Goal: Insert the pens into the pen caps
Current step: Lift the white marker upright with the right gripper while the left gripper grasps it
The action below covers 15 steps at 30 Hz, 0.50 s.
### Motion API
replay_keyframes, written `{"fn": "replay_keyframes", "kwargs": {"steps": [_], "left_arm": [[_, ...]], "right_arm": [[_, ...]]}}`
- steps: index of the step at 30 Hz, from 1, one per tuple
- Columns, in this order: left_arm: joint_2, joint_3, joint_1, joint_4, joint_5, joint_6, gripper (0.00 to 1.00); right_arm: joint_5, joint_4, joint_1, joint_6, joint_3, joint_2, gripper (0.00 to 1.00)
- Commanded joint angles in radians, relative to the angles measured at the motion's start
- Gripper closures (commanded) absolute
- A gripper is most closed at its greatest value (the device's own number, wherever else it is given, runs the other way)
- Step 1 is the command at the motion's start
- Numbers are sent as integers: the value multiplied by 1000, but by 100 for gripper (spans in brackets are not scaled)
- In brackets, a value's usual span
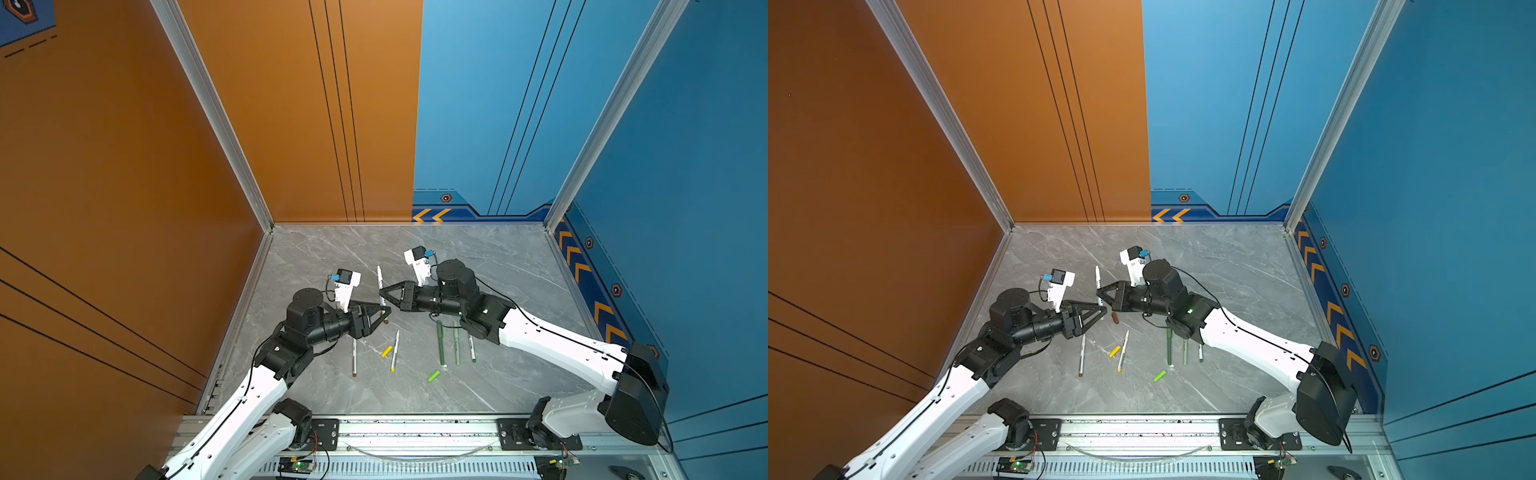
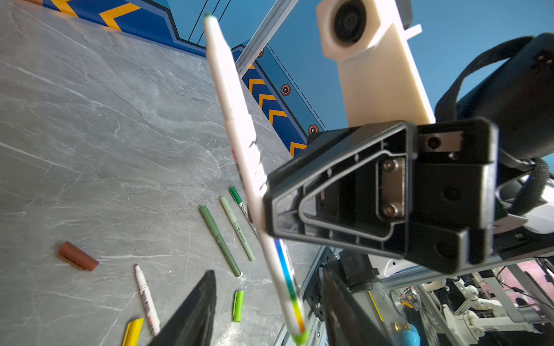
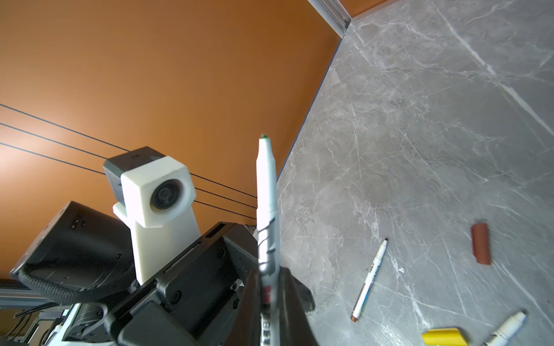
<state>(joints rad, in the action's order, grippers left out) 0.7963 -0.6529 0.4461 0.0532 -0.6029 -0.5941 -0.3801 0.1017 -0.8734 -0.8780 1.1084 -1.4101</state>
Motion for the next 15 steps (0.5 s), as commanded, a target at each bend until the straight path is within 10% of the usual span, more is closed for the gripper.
{"fn": "replay_keyframes", "kwargs": {"steps": [1,15], "left_arm": [[14,-34,8,-39,18,7,49],[8,-34,16,-18,39,15,92]], "right_arm": [[-32,46,-9,-3,3,2,95],[-33,46,-13,10,-2,-3,86]]}}
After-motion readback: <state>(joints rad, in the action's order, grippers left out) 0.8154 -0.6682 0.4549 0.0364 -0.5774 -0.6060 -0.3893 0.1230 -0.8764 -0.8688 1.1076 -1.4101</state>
